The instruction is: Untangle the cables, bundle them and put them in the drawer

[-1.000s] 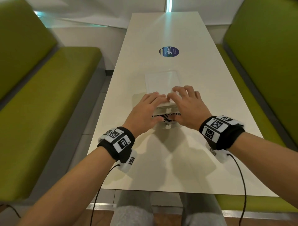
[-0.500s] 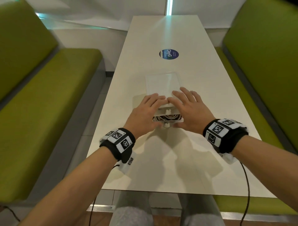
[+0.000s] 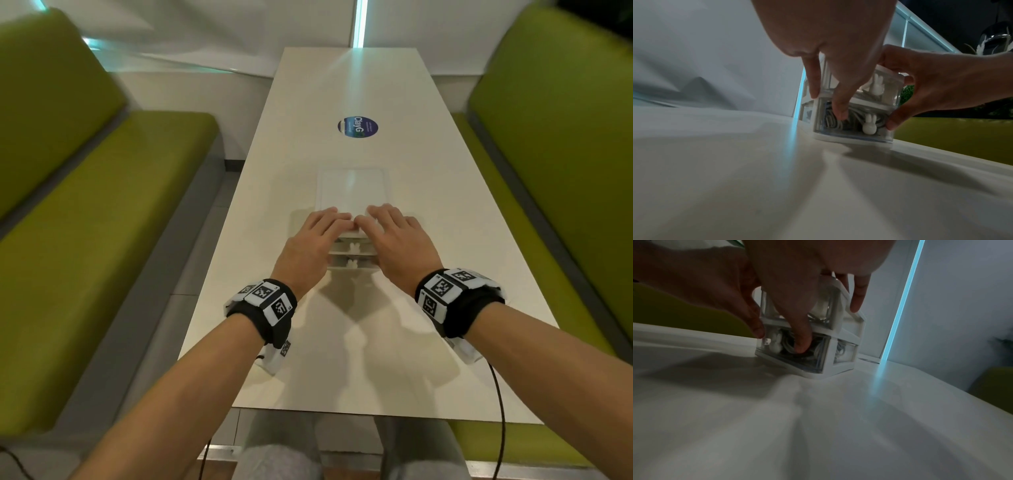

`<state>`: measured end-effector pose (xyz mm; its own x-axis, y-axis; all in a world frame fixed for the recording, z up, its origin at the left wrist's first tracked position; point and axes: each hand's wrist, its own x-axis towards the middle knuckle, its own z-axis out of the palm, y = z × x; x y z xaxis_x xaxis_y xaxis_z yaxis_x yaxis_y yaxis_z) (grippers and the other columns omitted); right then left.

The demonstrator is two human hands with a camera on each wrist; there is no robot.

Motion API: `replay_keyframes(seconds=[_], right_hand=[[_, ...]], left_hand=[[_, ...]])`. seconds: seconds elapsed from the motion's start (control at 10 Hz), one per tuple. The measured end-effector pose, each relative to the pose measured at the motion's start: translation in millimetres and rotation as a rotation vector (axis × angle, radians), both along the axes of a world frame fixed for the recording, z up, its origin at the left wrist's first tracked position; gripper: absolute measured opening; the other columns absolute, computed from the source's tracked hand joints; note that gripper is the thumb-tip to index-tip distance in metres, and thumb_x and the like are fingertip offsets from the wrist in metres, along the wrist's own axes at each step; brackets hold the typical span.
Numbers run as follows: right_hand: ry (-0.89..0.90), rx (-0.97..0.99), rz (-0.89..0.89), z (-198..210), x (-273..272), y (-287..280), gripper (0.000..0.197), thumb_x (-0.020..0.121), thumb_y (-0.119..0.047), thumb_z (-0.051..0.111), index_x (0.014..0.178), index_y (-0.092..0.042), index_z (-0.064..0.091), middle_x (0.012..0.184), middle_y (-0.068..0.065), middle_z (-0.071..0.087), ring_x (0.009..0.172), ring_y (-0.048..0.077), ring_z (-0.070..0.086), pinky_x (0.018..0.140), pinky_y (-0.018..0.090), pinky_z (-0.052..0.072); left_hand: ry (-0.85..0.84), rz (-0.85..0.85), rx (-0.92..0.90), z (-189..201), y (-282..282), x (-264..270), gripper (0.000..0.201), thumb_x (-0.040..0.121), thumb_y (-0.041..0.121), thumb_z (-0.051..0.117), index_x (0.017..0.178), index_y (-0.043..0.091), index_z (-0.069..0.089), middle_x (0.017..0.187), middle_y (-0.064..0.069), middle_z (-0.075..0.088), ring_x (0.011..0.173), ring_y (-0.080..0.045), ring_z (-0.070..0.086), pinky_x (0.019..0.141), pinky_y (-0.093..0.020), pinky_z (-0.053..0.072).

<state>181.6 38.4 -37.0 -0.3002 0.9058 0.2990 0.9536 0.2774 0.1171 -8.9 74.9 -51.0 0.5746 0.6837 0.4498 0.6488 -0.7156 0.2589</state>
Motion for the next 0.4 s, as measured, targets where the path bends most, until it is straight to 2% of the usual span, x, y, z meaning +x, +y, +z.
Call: replay_keyframes(seconds=[0.1,0.2,0.3,0.4], right_hand=[[0.035,-0.099,-0.041,10.3,-7.0,-6.1,0.079,0.063,-0.020,0.085,0.125,-0.018,0.037,0.129,0.010,0.048,0.120,0.031,0.046,0.081,0.042,0.052],[0.075,-0.177,-0.062,28.8,-15.9,-18.2,0.060,0.079,-0.023,0.073,0.129,-0.014,0.041,0.138,0.011,0.040,0.131,0.030,0.035,0.093,0.043,0.047],[0.047,-0.187,-0.088,38.6,-24.4,-42.6,0.053,0.086,-0.015,0.061,0.135,-0.010,0.041,0.145,0.011,0.034,0.137,0.028,0.029,0.100,0.040,0.043],[0.053,-0.184,-0.089,45.8,-32.5,-66.2,0.047,0.088,-0.017,0.057,0.133,-0.013,0.044,0.137,0.007,0.041,0.129,0.025,0.035,0.094,0.036,0.045]], left_hand=[[0.016,0.035,-0.064,12.2,-6.5,4.7,0.060,0.071,-0.003,0.065,0.123,0.024,0.052,0.127,0.012,0.051,0.124,-0.012,0.043,0.064,-0.031,0.057],[0.078,0.088,-0.156,29.6,-14.7,9.2,0.055,0.079,0.009,0.066,0.129,0.023,0.049,0.129,0.010,0.050,0.124,-0.012,0.042,0.084,-0.032,0.053],[0.109,0.102,-0.202,33.5,-33.9,8.8,0.052,0.087,0.013,0.064,0.136,0.019,0.048,0.141,0.003,0.048,0.133,-0.018,0.040,0.102,-0.033,0.042],[0.094,0.110,-0.149,42.1,-57.4,7.6,0.036,0.090,0.014,0.058,0.126,0.018,0.057,0.134,0.000,0.054,0.125,-0.022,0.047,0.099,-0.034,0.044]])
